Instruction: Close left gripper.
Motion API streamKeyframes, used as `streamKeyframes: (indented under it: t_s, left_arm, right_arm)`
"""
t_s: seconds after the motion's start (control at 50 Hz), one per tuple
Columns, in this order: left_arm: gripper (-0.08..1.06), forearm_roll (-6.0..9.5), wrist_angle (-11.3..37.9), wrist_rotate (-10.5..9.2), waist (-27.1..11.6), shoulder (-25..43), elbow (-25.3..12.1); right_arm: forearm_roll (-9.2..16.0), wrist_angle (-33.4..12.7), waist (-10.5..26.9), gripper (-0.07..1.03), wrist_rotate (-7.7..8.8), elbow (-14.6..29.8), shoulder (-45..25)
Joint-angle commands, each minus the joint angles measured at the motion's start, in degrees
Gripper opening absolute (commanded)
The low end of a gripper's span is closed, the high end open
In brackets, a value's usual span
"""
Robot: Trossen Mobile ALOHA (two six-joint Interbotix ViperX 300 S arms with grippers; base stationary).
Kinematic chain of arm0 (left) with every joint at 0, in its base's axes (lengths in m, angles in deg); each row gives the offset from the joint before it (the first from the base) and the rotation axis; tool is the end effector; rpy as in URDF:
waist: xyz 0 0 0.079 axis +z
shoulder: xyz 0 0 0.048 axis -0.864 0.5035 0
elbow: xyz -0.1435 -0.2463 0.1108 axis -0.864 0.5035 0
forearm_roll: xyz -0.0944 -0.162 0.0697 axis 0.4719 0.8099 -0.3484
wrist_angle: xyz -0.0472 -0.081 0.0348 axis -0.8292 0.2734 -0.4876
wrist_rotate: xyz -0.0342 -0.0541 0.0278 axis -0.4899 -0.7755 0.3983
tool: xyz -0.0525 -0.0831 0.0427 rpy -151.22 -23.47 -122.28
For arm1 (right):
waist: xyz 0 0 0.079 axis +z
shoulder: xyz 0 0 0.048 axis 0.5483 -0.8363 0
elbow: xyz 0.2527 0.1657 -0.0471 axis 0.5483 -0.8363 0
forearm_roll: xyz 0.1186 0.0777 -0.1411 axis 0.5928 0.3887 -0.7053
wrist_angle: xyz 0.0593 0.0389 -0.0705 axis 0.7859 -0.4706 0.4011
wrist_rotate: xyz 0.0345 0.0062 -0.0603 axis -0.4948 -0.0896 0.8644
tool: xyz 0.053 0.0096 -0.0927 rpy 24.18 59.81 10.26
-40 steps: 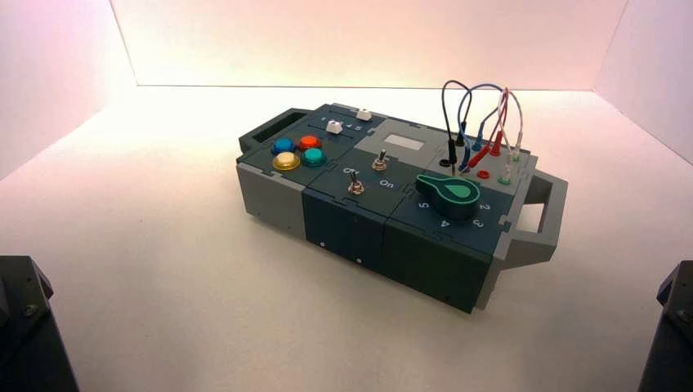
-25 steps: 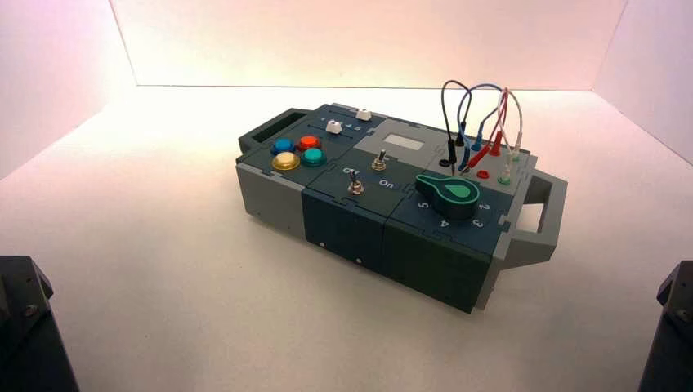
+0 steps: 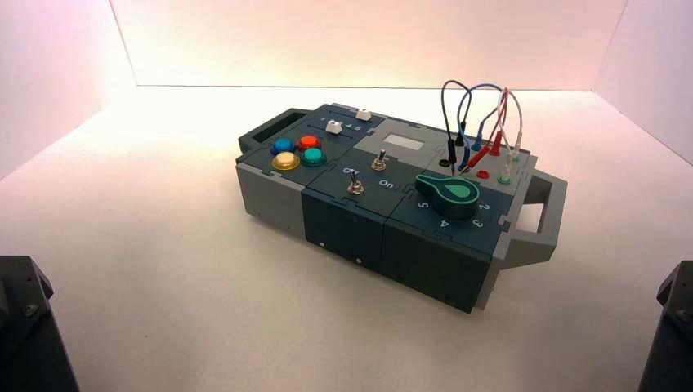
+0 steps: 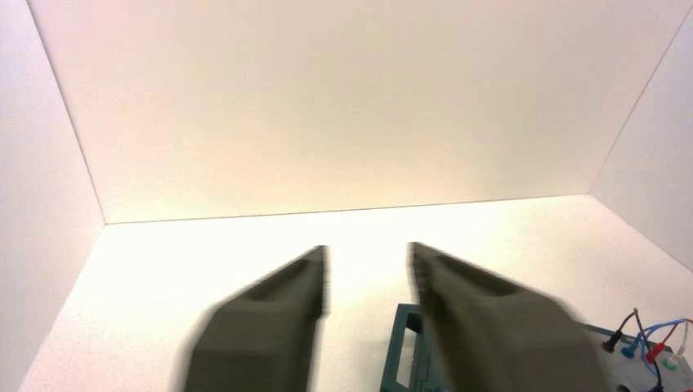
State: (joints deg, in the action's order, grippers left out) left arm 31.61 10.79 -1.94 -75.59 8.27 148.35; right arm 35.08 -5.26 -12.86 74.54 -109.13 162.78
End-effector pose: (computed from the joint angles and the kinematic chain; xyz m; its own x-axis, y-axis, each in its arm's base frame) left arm 0.1990 -0.0566 0.2583 0.9427 -0.2684 -0.1980 0.2542 0.9625 -0.0946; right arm 0.1790 0.0673 0.2562 0.8958 0.3380 -0.2886 -0.3375 0.9398 0.0532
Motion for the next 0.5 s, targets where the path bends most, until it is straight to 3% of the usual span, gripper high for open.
streamKeyframes:
  t_s: [0.02, 0.5]
  left_arm:
    - [-0.05, 0.0, 1.5, 0.26, 0.3, 0.9, -1.7]
    - [-0.03, -0.18, 2.8, 0.97, 0.4, 1.0, -2.3]
  right_arm:
    - [0.2, 0.4, -0.2, 0.99, -0.44, 0.7, -1.0]
    - [0.2, 0.4, -0.1, 0.99, -0.44, 0.9, -1.5]
